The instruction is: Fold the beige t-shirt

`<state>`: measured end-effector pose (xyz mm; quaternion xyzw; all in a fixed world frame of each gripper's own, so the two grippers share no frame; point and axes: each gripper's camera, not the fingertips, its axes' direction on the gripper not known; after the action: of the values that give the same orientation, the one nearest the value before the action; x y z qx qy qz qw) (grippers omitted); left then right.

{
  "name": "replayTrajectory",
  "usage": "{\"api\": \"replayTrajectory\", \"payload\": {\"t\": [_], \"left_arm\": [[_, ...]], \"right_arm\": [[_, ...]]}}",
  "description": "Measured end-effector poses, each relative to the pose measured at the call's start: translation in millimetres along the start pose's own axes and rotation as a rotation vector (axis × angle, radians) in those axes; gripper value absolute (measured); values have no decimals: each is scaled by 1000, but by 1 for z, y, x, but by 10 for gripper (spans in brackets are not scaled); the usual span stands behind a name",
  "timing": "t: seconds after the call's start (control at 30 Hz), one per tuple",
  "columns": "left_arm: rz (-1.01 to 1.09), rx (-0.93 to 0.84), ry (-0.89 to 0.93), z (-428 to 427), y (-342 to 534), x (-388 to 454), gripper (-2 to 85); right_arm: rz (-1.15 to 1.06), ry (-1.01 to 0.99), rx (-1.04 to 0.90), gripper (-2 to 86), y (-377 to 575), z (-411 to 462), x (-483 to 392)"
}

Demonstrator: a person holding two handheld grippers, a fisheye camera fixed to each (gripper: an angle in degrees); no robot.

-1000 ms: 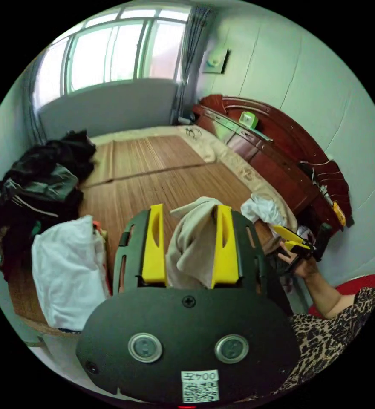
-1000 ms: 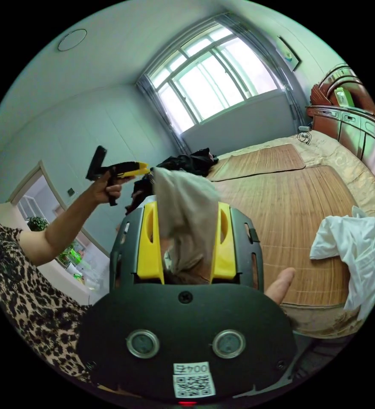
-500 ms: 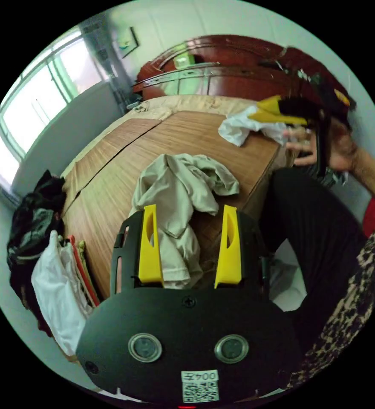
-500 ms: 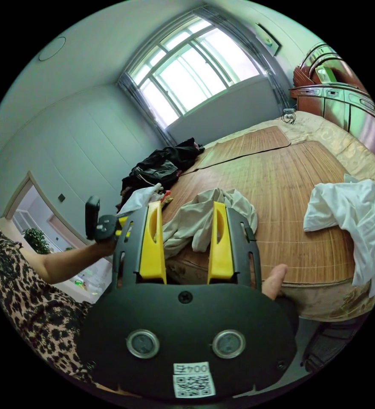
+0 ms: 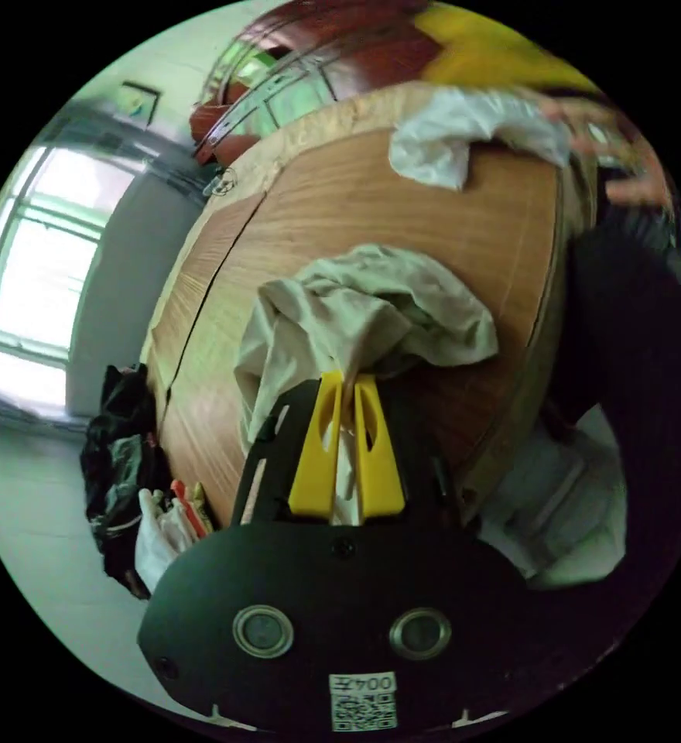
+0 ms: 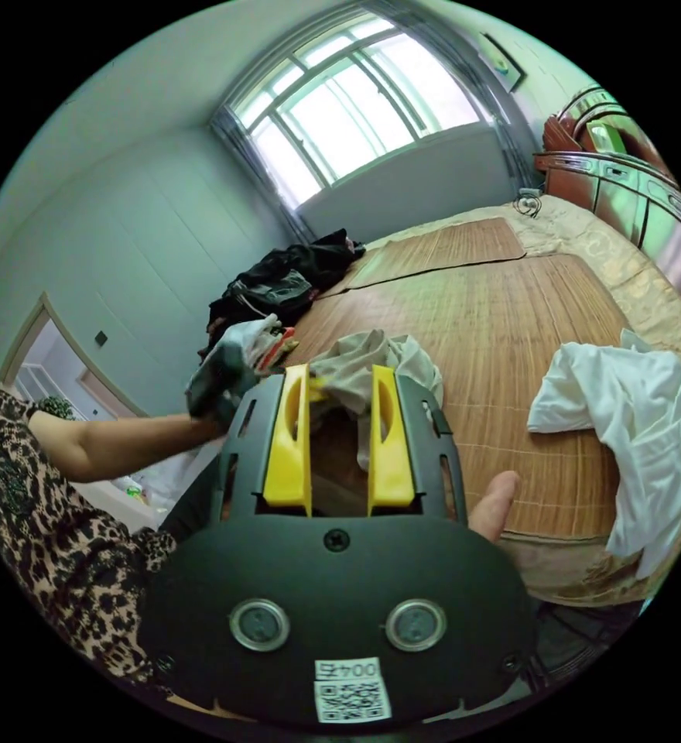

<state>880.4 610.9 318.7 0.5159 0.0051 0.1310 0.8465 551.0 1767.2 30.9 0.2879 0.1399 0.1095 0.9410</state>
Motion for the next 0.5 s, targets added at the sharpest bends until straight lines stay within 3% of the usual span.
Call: {"api": "replayTrajectory", "payload": {"t": [0.3, 0.5], "left_arm": [[-304, 120, 447, -150, -21, -227, 23], [-417, 218, 546, -217, -10, -311, 26]], "right_arm": [[-50, -13, 85, 207, 1, -6, -19], [-114, -14, 99, 250, -10, 4, -51]]}}
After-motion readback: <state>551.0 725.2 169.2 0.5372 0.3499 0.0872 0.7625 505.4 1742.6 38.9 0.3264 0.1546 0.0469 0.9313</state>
